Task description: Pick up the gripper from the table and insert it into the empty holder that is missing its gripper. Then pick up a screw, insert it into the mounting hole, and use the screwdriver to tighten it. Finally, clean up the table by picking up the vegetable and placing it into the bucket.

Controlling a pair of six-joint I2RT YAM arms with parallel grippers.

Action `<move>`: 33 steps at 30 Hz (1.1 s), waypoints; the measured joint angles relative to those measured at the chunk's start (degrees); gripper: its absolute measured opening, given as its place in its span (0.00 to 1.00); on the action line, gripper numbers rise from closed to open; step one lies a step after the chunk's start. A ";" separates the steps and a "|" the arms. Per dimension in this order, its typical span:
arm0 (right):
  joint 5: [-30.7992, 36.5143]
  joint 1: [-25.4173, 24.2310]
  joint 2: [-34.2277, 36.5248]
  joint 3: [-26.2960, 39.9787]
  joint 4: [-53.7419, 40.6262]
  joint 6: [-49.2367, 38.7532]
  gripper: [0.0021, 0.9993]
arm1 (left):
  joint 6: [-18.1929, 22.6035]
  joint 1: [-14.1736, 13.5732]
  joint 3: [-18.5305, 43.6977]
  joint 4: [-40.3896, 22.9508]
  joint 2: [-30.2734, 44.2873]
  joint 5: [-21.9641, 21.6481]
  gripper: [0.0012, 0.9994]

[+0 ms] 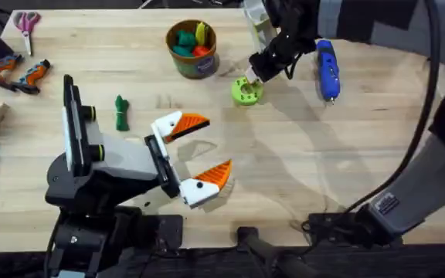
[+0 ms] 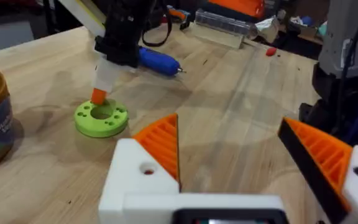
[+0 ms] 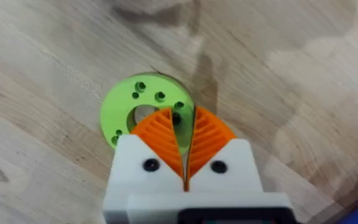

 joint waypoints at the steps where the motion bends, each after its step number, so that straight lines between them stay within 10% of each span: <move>1: 0.02 0.02 0.00 0.03 -0.05 0.00 0.02 | 0.00 0.00 0.00 0.00 -0.02 0.00 0.99; 33: 3.27 2.63 0.00 0.90 -1.38 0.46 0.00 | 0.00 0.00 0.00 0.00 -0.02 0.01 0.99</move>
